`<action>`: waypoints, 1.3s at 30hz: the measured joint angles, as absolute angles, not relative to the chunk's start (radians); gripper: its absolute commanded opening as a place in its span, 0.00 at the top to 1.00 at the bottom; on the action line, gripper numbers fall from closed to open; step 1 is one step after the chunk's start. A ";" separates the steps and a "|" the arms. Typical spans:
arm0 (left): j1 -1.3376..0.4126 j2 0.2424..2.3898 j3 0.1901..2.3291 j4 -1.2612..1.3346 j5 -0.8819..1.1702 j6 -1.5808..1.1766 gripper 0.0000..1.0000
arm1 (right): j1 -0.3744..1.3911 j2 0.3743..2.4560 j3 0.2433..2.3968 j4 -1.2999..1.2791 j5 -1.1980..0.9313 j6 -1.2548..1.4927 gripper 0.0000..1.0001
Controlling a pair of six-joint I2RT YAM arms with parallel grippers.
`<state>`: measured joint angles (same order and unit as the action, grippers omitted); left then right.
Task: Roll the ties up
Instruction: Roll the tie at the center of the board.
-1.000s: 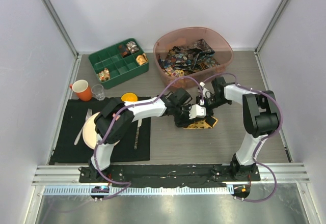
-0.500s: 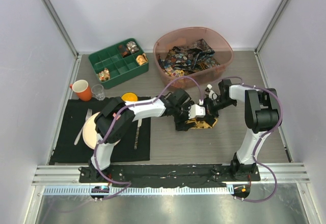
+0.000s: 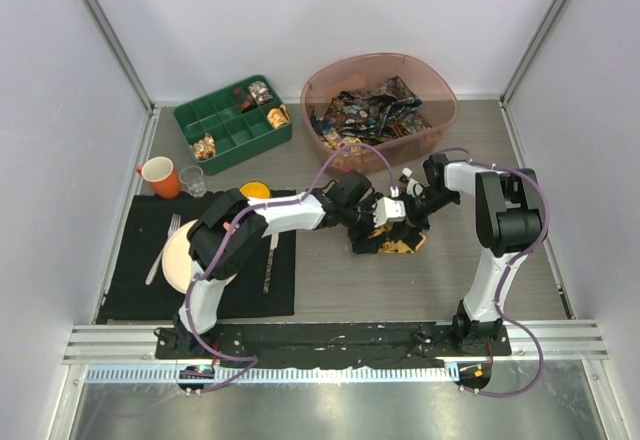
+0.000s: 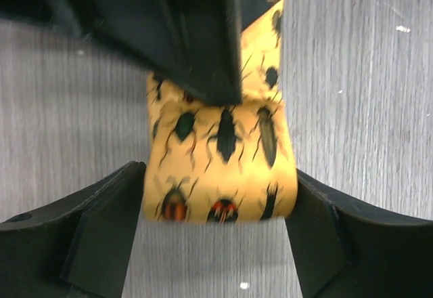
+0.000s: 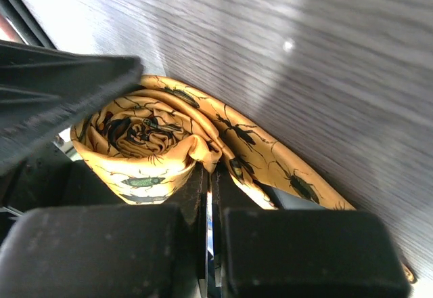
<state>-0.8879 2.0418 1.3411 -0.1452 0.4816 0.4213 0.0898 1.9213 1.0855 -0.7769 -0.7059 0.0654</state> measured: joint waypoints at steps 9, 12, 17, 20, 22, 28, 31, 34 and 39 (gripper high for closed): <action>-0.884 2.076 1.342 -0.094 0.519 0.418 0.43 | 0.131 1.980 1.154 -0.810 -0.704 0.056 1.00; -0.880 2.078 1.342 -0.094 0.529 0.419 0.57 | 0.139 1.985 1.164 -0.809 -0.701 0.054 0.99; -0.880 2.078 1.346 -0.103 0.533 0.430 0.73 | 0.139 1.985 1.164 -0.809 -0.701 0.049 0.93; -0.882 2.075 1.341 -0.105 0.514 0.435 0.76 | 0.141 1.976 1.165 -0.810 -0.698 0.034 0.81; -0.884 2.068 1.338 -0.110 0.488 0.435 0.77 | 0.141 1.968 1.169 -0.812 -0.692 0.020 0.73; -0.900 2.048 1.332 -0.139 0.393 0.433 0.76 | 0.096 1.888 1.169 -0.805 -0.680 -0.020 0.53; -0.906 2.046 1.332 -0.142 0.376 0.431 0.75 | 0.072 1.847 1.165 -0.802 -0.727 -0.026 0.49; -0.910 2.046 1.339 -0.154 0.365 0.431 0.71 | 0.073 1.826 1.131 -0.782 -0.805 -0.014 0.49; -0.911 2.053 1.360 -0.185 0.358 0.435 0.63 | 0.105 1.826 1.090 -0.741 -0.849 0.032 0.68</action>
